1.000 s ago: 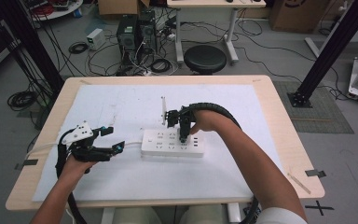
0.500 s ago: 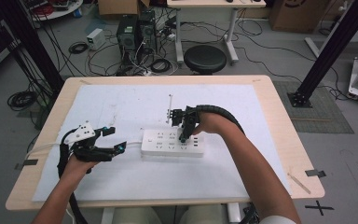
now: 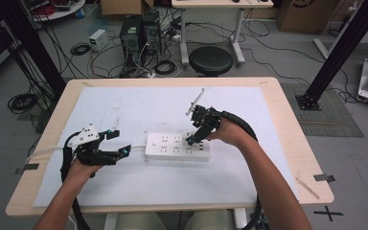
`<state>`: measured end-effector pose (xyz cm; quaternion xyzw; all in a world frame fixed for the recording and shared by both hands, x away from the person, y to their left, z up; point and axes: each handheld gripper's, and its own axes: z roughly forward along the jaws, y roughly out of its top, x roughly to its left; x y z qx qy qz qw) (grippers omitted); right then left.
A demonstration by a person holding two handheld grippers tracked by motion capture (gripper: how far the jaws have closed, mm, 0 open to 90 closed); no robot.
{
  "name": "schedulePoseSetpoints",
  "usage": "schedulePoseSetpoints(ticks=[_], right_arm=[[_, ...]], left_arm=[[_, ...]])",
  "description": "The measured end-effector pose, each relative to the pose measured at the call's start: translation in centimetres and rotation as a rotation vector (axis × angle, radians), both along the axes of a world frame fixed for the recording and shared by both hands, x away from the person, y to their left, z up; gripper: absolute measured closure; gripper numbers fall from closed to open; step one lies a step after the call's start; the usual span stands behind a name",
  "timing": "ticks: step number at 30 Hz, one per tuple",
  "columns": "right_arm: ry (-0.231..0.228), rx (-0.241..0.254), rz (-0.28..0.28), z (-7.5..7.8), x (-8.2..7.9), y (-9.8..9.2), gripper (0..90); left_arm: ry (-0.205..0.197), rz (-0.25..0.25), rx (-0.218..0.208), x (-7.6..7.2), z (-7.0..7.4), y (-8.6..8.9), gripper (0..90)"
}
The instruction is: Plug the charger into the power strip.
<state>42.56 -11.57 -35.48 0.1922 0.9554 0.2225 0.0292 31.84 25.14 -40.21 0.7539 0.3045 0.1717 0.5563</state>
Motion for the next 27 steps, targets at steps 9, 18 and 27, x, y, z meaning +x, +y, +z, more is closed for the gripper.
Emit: schedulePoseSetpoints(ticks=[9, 18, 27], right_arm=[[-0.06, 0.108, -0.116, 1.5, -1.2, -3.2, 21.2], [-0.072, 0.14, -0.182, 1.6, -2.7, -6.1, 18.3], [-0.148, 0.14, -0.248, 1.4, -5.4, -9.4, 15.6]], left_arm=[[-0.001, -0.005, 0.001, -0.1, 0.1, -0.2, 21.4], [0.0, -0.003, 0.0, -0.1, 0.1, -0.4, 21.4], [-0.003, 0.001, -0.017, 0.0, 0.1, -0.6, 21.4]])
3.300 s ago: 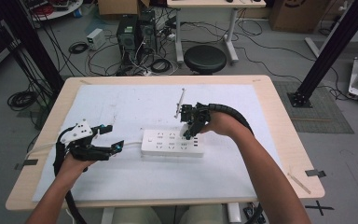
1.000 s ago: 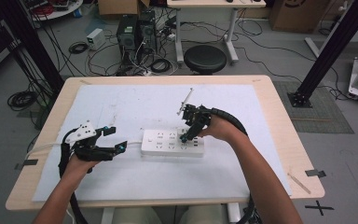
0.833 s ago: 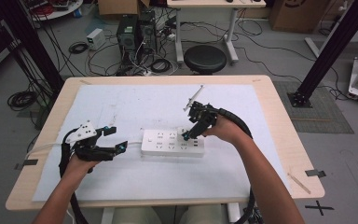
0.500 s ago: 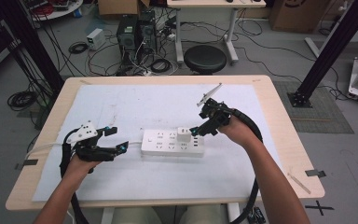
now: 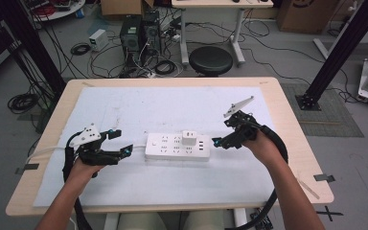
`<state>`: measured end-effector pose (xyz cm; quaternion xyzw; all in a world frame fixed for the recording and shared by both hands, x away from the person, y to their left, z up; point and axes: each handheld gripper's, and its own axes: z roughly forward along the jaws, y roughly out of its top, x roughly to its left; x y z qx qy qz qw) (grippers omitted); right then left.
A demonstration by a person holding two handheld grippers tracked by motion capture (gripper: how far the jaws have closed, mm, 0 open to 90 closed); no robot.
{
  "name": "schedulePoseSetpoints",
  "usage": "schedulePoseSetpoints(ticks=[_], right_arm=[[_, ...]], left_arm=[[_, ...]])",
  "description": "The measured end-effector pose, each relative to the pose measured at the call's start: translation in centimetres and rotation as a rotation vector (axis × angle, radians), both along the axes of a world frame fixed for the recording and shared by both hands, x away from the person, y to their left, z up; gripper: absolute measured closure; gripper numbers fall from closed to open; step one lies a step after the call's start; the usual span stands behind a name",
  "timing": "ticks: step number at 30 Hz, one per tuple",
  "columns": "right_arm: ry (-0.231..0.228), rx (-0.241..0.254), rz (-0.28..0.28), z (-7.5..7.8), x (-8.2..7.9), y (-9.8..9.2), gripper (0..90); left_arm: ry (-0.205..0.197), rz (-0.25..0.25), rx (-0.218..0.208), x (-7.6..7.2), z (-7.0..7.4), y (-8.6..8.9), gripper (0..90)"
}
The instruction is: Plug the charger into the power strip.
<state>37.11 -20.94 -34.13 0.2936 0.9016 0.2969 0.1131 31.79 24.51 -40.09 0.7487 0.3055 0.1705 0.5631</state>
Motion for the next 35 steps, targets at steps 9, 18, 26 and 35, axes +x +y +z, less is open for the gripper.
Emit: schedulePoseSetpoints(ticks=[9, 18, 26, 35], right_arm=[[-0.024, 0.033, -0.12, -1.0, -2.2, -3.6, 15.7], [-0.045, 0.08, -0.165, -1.6, -3.8, -5.3, 15.6], [-0.041, 0.093, -0.176, -1.9, -4.2, -5.7, 15.7], [-0.026, 0.111, -0.188, -2.2, -4.4, -6.1, 15.7]], left_arm=[[-0.014, 0.003, 0.006, 0.0, 0.6, -0.3, 21.4], [-0.026, 0.005, 0.012, -0.2, 1.3, -0.2, 21.4], [-0.027, 0.005, 0.011, -0.4, 1.4, -0.2, 21.4], [-0.026, 0.005, 0.01, -0.4, 1.3, -0.1, 21.4]])
